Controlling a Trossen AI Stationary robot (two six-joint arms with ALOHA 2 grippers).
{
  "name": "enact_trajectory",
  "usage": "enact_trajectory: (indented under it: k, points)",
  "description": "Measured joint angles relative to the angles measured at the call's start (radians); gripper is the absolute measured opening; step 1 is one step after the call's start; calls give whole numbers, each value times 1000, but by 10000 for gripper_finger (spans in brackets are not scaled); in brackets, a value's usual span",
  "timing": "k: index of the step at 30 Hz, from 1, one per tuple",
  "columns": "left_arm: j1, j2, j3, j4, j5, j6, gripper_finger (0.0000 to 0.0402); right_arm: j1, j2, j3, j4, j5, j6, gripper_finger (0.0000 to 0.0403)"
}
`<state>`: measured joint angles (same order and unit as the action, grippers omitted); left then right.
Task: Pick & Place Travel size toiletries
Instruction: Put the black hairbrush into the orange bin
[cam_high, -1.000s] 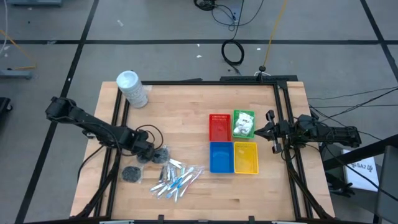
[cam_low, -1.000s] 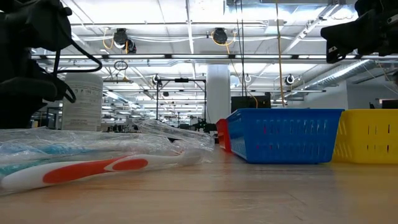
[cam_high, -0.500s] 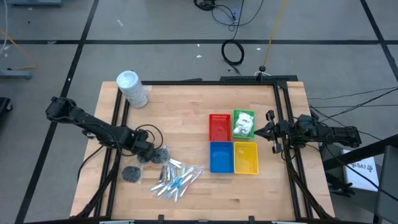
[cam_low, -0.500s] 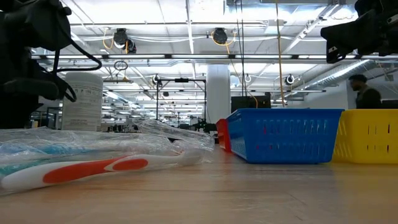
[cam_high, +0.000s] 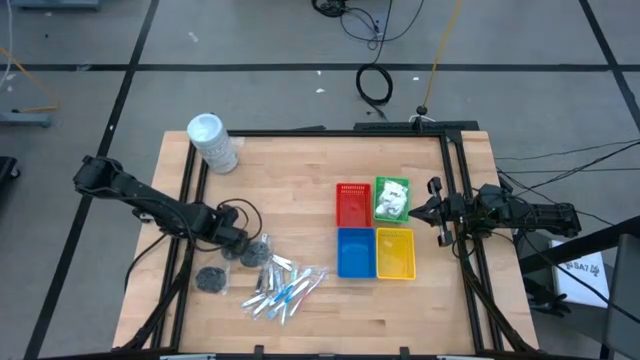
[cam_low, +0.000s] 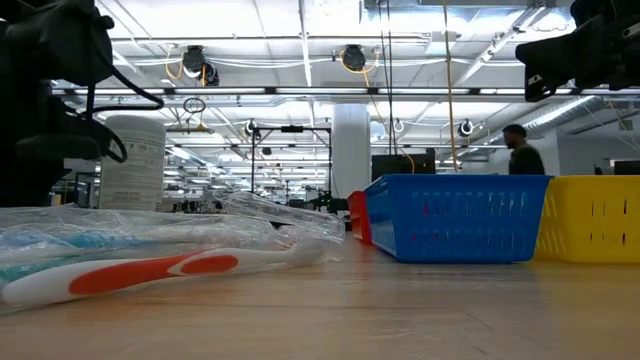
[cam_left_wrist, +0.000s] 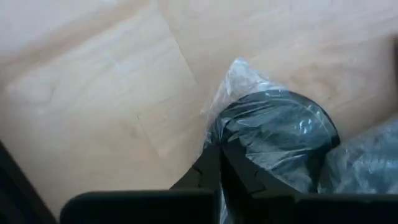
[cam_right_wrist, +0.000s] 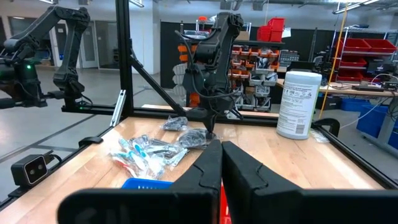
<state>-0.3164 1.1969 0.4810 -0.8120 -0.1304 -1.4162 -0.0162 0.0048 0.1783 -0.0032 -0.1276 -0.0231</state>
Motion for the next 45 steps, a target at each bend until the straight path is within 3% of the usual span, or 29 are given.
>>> enact_trajectory:
  k: [14, 22, 30, 37, 45]
  points:
    - [1, 2, 23, -12, -113, 41, 0, 0, 0, 0, 10, 0, 0, 0]
    - [3, 1, 205, -122, -278, 184, 0, 0, 0, 0, 15, 0, 0, 0]
    - [14, 1, 373, -110, -415, 402, 0, 0, 0, 0, 15, 0, 0, 0]
    - [51, 0, 428, 99, -456, 681, 0, 0, 0, 0, 15, 0, 0, 0]
    - [125, 0, 428, 436, -422, 994, 0, 0, 0, 0, 15, 0, 0, 0]
